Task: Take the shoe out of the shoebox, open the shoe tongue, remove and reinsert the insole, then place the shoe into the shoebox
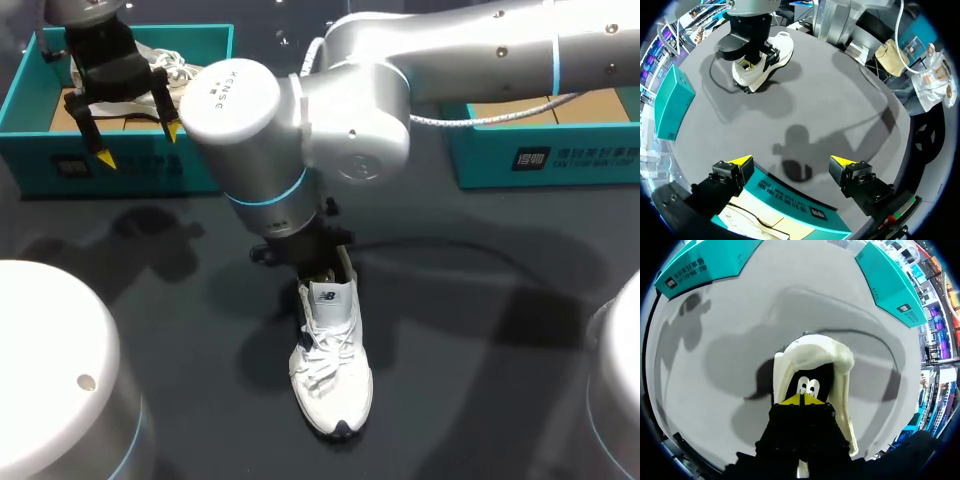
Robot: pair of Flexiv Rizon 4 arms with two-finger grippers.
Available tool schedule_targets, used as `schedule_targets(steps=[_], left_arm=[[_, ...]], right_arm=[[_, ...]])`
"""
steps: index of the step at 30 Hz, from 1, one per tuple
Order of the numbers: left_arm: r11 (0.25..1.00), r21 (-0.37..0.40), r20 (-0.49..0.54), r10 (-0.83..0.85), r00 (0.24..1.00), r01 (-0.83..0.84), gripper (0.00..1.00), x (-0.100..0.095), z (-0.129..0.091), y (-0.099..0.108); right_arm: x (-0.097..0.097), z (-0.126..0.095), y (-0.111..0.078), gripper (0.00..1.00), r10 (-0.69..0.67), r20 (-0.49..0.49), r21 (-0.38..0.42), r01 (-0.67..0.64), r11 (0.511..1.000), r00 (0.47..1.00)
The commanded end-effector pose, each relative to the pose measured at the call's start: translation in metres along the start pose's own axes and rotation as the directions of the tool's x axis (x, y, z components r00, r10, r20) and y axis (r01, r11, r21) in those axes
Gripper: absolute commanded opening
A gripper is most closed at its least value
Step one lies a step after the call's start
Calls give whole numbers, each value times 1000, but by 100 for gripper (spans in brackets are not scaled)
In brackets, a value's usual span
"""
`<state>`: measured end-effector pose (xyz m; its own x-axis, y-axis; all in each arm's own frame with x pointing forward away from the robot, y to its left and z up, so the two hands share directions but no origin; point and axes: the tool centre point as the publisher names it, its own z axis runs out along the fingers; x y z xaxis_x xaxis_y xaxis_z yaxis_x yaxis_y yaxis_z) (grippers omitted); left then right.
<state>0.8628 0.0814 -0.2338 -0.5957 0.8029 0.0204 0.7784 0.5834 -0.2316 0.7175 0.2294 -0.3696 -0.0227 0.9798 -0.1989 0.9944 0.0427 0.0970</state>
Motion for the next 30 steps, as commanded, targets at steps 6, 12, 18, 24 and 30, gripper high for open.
schedule_targets(steps=[6, 12, 18, 24, 30], left_arm=[[1000, -3, 0, 0, 1000, 0, 100, 1, 0, 0], [1000, -3, 0, 0, 1000, 0, 100, 1, 0, 0], [1000, -3, 0, 0, 1000, 0, 100, 1, 0, 0], [1000, -3, 0, 0, 1000, 0, 100, 1, 0, 0], [1000, -3, 0, 0, 1000, 0, 100, 1, 0, 0]], right_arm=[[0, 33, 0, 0, 132, -84, 55, -127, 990, 988], [-2, -1, -8, 0, 120, -23, 21, -120, 993, 993], [-11, -7, -13, 0, 111, 35, 25, -112, 993, 993], [-15, 17, -17, 0, 44, 4, 29, -44, 999, 999], [-14, 33, -26, 0, 35, -14, 86, -33, 996, 999]])
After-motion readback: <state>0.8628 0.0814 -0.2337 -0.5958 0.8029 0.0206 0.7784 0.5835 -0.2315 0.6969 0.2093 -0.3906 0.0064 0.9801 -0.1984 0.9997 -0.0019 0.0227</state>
